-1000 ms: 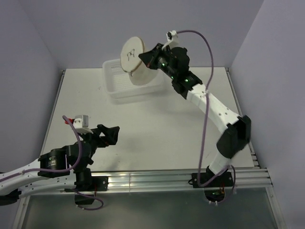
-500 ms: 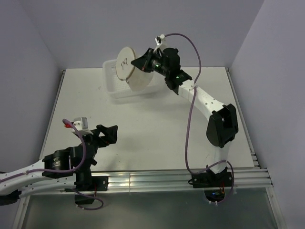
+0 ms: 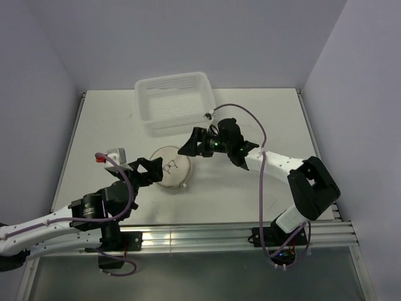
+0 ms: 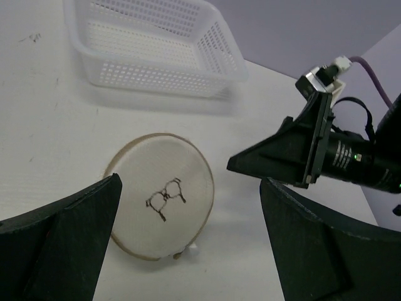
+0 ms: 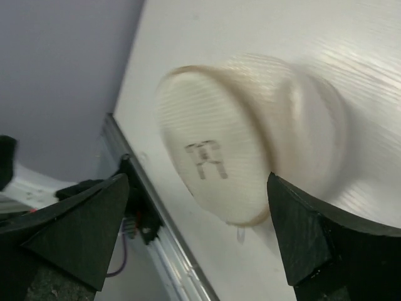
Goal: Place the bra in the laundry bag and zip it closed
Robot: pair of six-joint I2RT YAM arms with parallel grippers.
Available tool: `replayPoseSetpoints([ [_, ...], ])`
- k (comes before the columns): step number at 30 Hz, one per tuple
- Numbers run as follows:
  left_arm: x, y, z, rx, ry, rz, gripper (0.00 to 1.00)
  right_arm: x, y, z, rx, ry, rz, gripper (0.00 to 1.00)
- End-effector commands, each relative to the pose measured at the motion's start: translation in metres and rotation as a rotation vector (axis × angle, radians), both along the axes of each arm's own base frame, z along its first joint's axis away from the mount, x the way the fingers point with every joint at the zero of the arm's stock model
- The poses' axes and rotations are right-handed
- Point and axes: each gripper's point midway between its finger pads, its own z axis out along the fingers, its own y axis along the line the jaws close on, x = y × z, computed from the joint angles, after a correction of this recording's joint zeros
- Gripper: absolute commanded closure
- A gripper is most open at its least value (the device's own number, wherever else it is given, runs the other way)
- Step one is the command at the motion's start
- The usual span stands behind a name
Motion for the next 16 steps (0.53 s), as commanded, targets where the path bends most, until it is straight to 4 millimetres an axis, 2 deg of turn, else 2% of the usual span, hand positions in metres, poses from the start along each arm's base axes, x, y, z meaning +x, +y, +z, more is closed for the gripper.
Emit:
replayPoseSetpoints([
  [1, 0.007, -0.017, 0.013, -0.046, -0.034, -0.071, 0.01, 0.014, -0.028, 0.032, -0.060, -0.185, -0.136, 0.00],
  [2, 0.014, -0.014, 0.012, -0.051, -0.037, -0.056, 0.01, 0.012, -0.038, 0.045, -0.059, -0.228, -0.170, 0.00],
  [3, 0.014, -0.025, 0.015, -0.069, -0.042, -0.117, 0.01, 0.013, -0.044, 0.052, -0.063, -0.256, -0.201, 0.00],
  [4, 0.018, -0.027, 0.016, -0.071, -0.042, -0.127, 0.01, 0.013, -0.051, 0.057, -0.069, -0.282, -0.227, 0.00],
  [5, 0.026, -0.023, 0.017, -0.072, -0.042, -0.109, 0.01, 0.015, -0.064, 0.068, -0.067, -0.319, -0.292, 0.00],
  [6, 0.029, -0.032, 0.013, -0.053, -0.026, -0.142, 0.01, 0.014, -0.070, 0.071, -0.070, -0.336, -0.319, 0.00],
  [7, 0.035, -0.030, 0.009, -0.033, -0.007, -0.125, 0.01, 0.013, -0.083, 0.076, -0.075, -0.365, -0.371, 0.00],
  [8, 0.037, -0.032, 0.012, -0.035, 0.001, -0.124, 0.01, 0.015, -0.093, 0.078, -0.081, -0.374, -0.410, 0.00],
  [10, 0.043, -0.035, -0.003, 0.030, 0.051, -0.096, 0.01, 0.010, -0.114, 0.080, -0.081, -0.396, -0.487, 0.00],
  [11, 0.046, -0.039, -0.004, 0.051, 0.063, -0.099, 0.01, 0.014, -0.128, 0.077, -0.099, -0.405, -0.561, 0.00],
  [13, 0.043, -0.048, -0.003, 0.055, 0.056, -0.154, 0.01, 0.009, -0.146, 0.075, -0.100, -0.420, -0.623, 0.00],
  [16, 0.039, -0.044, 0.000, 0.039, 0.042, -0.161, 0.01, 0.005, -0.160, 0.077, -0.097, -0.433, -0.660, 0.00],
])
